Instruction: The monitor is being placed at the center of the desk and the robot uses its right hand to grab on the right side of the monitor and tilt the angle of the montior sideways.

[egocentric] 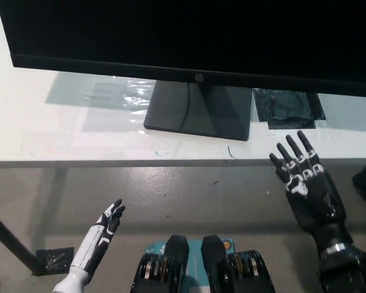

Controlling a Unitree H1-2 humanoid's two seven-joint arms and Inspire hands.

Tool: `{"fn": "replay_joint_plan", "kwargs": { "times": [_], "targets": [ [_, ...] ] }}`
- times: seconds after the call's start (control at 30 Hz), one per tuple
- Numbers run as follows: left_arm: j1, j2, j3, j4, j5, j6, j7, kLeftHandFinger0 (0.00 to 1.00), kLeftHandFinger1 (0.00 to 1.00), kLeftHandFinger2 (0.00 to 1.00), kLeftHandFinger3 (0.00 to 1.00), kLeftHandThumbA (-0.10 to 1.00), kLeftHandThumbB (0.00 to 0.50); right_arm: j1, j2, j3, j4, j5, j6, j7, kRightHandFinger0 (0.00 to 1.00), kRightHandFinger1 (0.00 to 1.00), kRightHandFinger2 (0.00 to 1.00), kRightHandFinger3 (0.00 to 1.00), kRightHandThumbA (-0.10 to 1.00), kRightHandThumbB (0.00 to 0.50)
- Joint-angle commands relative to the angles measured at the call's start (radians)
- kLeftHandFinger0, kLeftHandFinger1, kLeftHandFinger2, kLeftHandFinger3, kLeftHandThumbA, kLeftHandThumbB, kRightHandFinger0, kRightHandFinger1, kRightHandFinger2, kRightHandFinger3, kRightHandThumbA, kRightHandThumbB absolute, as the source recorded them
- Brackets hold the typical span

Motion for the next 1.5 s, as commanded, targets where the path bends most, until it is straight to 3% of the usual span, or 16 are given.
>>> {"fn": "replay_joint_plan", "kwargs": {
  "times": [0.0,0.4,0.8,1.07,1.47],
  "targets": [
    [-0.02,0.006,-0.012,-0.019,0.006,-0.076,0.014,1.0,1.0,1.0,1.0,1.0,0.336,-0.164,0.06,-0.121,0.046,0.392,0.225,-0.003,1.0,1.0,1.0,1.0,1.0,0.357],
    [-0.021,0.014,-0.021,-0.021,0.0,-0.076,0.006,1.0,1.0,1.0,1.0,1.0,0.323,-0.24,0.088,-0.215,0.169,0.362,0.28,0.019,1.0,1.0,1.0,1.0,1.0,0.338],
    [-0.022,0.017,-0.024,-0.021,-0.003,-0.076,0.005,1.0,1.0,1.0,1.0,1.0,0.342,-0.286,0.109,-0.268,0.286,0.317,0.294,0.043,1.0,1.0,1.0,1.0,1.0,0.333],
    [-0.02,0.018,-0.029,-0.021,-0.002,-0.076,0.008,1.0,1.0,1.0,1.0,1.0,0.316,-0.328,0.095,-0.299,0.404,0.285,0.273,0.064,1.0,1.0,1.0,1.0,1.0,0.334],
    [-0.017,0.018,-0.028,-0.026,-0.014,-0.076,0.0,1.0,1.0,1.0,1.0,1.0,0.327,-0.461,0.033,-0.385,0.54,0.27,0.233,0.063,1.0,1.0,1.0,1.0,1.0,0.342]
  ]
}}
